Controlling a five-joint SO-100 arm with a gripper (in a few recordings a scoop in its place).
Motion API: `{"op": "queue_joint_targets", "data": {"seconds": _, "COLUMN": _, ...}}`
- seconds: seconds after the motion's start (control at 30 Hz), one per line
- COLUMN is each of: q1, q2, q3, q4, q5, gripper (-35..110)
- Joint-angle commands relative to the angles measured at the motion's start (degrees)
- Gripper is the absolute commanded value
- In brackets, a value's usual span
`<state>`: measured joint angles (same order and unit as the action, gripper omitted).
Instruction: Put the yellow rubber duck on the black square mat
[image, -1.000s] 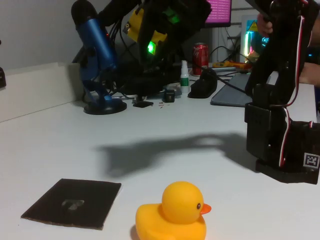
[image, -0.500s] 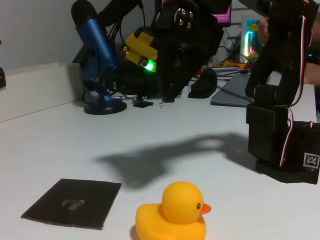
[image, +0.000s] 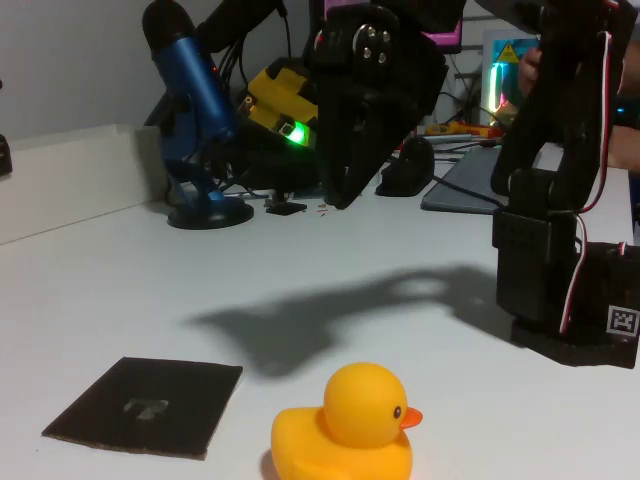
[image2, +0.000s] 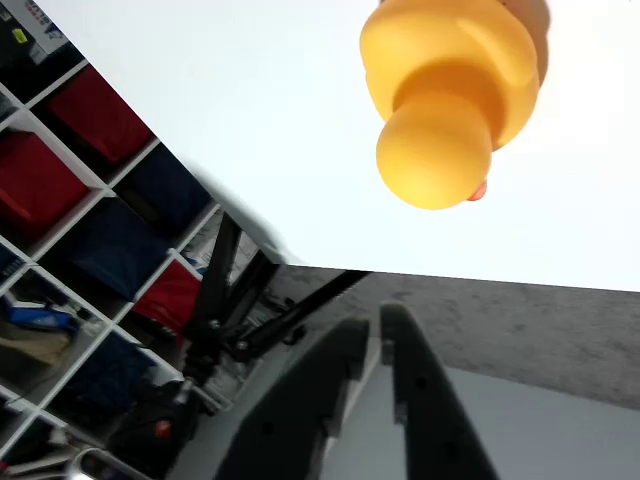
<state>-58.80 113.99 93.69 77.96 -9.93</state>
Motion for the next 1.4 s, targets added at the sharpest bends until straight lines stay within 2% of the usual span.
{"op": "queue_joint_targets", "data": {"seconds": 0.0, "q1": -2.0, "q2": 1.6, "q3": 2.2, "q4": 0.1, "q5": -2.9, "gripper": 1}}
{"op": "queue_joint_targets", "data": {"seconds": 0.33, "q1": -2.1, "q2": 1.8, "q3": 4.2, "q4": 0.1, "q5": -16.8, "gripper": 1}}
{"op": "queue_joint_targets", "data": {"seconds": 0.93, "q1": -2.1, "q2": 1.2, "q3": 4.2, "q4": 0.1, "q5": -17.1, "gripper": 2}}
{"op": "queue_joint_targets", "data": {"seconds": 1.03, "q1": -2.1, "q2": 1.2, "q3": 4.2, "q4": 0.1, "q5": -17.1, "gripper": 7}}
{"op": "queue_joint_targets", "data": {"seconds": 1.23, "q1": -2.1, "q2": 1.2, "q3": 4.2, "q4": 0.1, "q5": -17.1, "gripper": 27}}
{"op": "queue_joint_targets", "data": {"seconds": 1.37, "q1": -2.1, "q2": 1.2, "q3": 4.2, "q4": 0.1, "q5": -16.5, "gripper": 31}}
